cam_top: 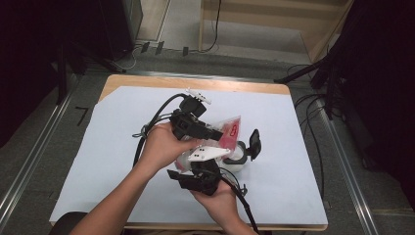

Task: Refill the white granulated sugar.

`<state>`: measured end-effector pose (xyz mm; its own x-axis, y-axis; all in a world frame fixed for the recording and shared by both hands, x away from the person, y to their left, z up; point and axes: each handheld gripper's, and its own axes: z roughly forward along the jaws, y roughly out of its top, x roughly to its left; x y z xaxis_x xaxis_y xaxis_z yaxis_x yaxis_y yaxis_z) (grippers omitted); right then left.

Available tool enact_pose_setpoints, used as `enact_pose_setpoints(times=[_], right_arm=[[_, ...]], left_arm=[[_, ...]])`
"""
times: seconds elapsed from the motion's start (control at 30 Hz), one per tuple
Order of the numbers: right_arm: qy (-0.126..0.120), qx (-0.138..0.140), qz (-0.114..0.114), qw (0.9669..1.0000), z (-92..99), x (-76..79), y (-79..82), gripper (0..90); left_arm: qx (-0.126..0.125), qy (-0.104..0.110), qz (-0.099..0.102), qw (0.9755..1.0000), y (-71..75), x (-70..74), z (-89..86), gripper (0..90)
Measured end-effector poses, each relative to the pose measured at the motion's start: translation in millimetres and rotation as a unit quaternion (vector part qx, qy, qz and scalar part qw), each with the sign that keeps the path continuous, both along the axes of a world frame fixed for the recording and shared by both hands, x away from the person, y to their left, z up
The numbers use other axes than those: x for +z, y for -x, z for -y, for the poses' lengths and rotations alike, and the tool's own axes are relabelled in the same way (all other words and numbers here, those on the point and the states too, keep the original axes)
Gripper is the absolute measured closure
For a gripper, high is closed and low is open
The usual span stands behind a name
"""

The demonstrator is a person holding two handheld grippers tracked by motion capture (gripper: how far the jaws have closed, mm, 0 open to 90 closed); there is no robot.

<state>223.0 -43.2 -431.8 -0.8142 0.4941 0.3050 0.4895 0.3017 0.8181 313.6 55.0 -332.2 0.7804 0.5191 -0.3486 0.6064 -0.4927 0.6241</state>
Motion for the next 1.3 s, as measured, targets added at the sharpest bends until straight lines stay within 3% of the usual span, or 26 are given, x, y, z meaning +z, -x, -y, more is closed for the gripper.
enact_pose_setpoints(times=[0.97,1.3], right_arm=[[-0.006,-0.002,-0.010,0.9999,1.0,1.8,-0.8,63.8],[0.007,0.004,0.011,0.9999,-0.7,2.6,1.4,63.7]], left_arm=[[0.004,0.008,0.000,1.0000,-1.0,0.5,-0.2,70.3],[0.005,0.002,0.005,1.0000,0.7,2.5,-1.3,70.6]])
